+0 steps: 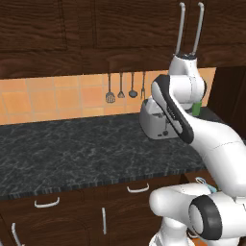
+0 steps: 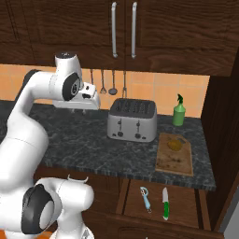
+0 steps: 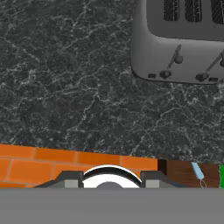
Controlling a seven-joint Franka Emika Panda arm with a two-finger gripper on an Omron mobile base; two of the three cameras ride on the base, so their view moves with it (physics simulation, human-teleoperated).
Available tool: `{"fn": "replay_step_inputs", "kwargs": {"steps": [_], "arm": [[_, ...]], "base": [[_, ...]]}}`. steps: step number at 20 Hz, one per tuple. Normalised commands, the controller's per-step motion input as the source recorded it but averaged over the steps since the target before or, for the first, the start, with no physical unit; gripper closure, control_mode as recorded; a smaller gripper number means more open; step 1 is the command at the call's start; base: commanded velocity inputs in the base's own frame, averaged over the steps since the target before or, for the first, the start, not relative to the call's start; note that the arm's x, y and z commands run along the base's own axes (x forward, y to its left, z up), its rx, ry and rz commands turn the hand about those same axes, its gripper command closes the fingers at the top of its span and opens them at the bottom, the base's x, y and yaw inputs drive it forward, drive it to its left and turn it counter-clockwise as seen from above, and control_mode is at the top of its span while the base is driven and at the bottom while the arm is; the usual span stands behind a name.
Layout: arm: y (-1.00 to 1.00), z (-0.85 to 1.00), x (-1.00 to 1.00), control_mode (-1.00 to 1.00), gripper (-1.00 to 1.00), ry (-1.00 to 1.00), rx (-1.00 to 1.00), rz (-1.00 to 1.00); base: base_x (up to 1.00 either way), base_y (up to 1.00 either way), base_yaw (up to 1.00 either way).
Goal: Place the appropriate cutting tool for cutting the avocado skin on the cutting board.
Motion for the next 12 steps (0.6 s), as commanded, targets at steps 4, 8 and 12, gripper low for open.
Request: {"fn": "replay_step_inputs", "kwargs": {"steps": [4, 8, 12], "arm": [[-0.42, -0.11, -0.56, -1.00, -1.00, -0.16, 0.08, -0.05], [-1.00, -0.54, -0.78, -1.00, -1.00, -0.02, 0.22, -0.24], [-1.00, -0.81, -0.41, -1.00, -1.00, 0.05, 0.11, -0.20]], "base": [[0.00, 0.00, 0.00], [0.00, 0.00, 0.00], [0.00, 0.00, 0.00]]}}
